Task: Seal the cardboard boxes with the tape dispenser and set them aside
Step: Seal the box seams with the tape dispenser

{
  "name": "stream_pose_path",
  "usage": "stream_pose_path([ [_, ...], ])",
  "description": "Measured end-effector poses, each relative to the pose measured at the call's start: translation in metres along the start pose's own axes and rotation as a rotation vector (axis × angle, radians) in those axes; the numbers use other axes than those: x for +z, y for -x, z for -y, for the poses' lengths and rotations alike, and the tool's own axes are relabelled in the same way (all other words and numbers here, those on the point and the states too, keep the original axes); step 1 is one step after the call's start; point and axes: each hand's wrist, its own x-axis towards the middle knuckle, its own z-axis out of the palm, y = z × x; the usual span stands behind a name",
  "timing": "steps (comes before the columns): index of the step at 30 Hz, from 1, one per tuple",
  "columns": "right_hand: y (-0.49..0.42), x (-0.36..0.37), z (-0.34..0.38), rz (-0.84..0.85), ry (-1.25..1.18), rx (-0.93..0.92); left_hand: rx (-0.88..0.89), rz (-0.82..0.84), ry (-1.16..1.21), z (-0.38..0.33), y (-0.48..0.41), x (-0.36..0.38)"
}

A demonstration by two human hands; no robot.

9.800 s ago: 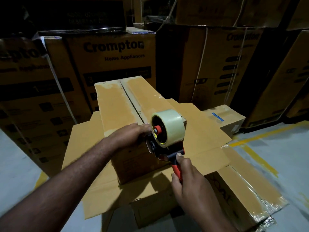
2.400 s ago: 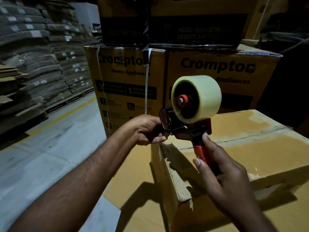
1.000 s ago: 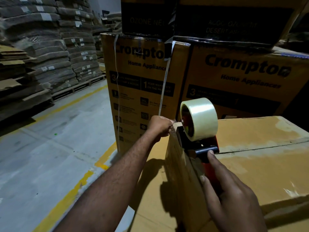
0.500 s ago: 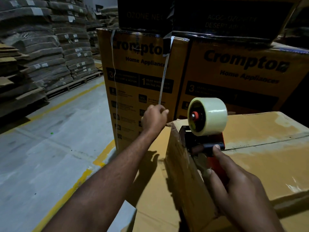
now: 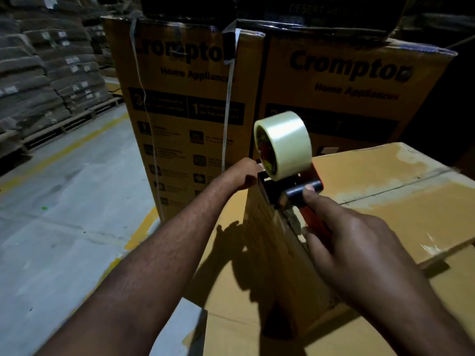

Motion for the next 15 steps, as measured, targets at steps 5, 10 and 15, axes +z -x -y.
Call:
stream_pose_path([
  [5, 0.012, 0.002, 0.009, 0.087, 0.080, 0.011, 0.035, -0.024, -0.077, -0.015, 0.033, -0.009],
  [10, 0.039, -0.001, 0.011, 0.048, 0.046, 0.030, 0.119, -0.087, -0.285, 0.006, 0.013, -0.006],
  [15, 0.051, 0.001, 0.008, 0.045, 0.083, 0.051, 0.142, -0.168, -0.599, -0.014, 0.042, -0.003],
])
